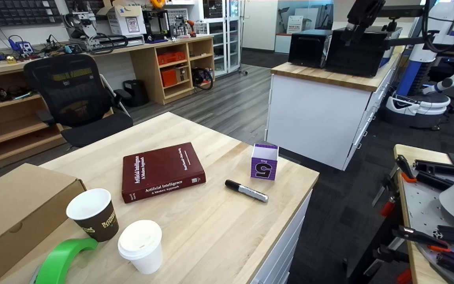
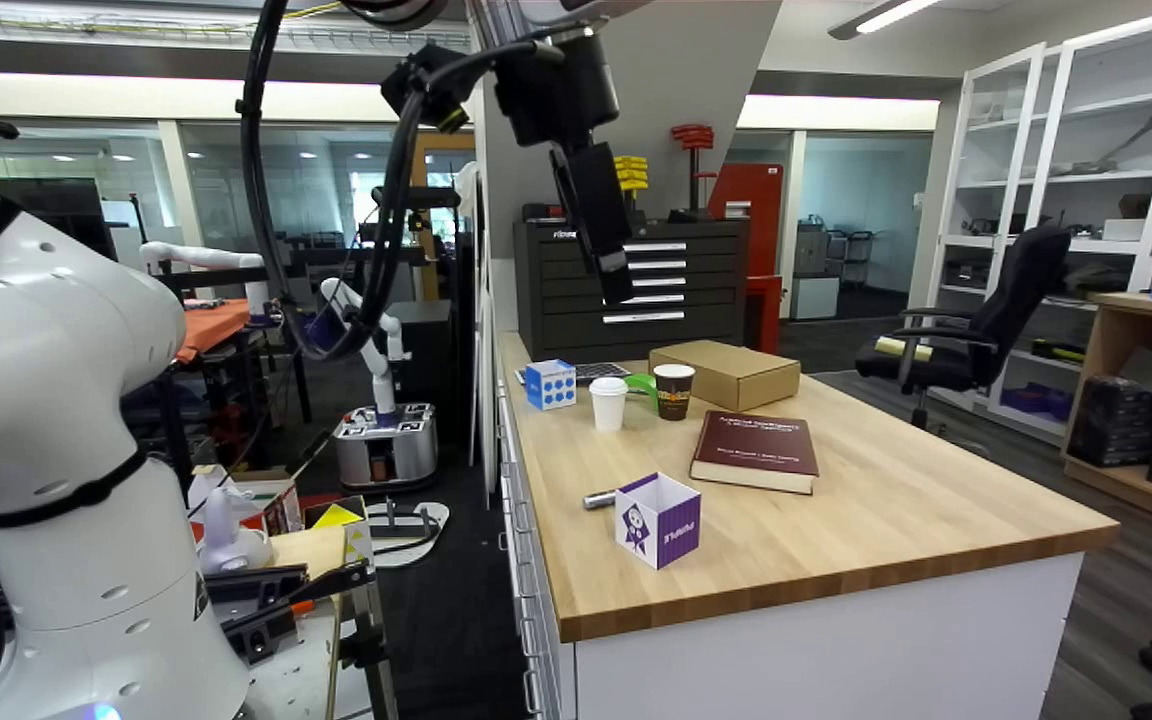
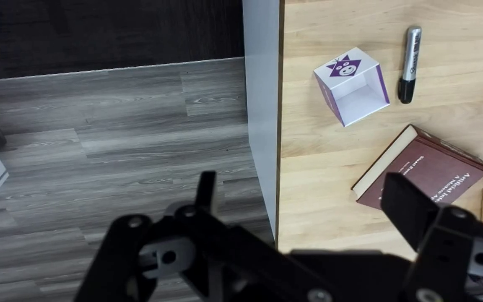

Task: Get the marker from the table and put it in the purple and white box.

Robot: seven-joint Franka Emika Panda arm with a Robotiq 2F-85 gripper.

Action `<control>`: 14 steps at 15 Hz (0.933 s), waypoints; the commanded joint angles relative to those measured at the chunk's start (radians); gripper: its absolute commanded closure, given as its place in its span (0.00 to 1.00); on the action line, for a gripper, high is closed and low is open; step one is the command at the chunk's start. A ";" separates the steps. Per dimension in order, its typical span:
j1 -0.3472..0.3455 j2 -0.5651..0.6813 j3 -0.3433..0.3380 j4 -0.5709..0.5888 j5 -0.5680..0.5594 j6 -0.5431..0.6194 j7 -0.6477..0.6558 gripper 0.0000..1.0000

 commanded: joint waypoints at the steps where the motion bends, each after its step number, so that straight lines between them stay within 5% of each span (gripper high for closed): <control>1: -0.001 0.042 0.049 0.009 -0.013 0.022 0.004 0.00; 14: 0.042 0.307 0.220 0.048 -0.027 0.202 0.117 0.00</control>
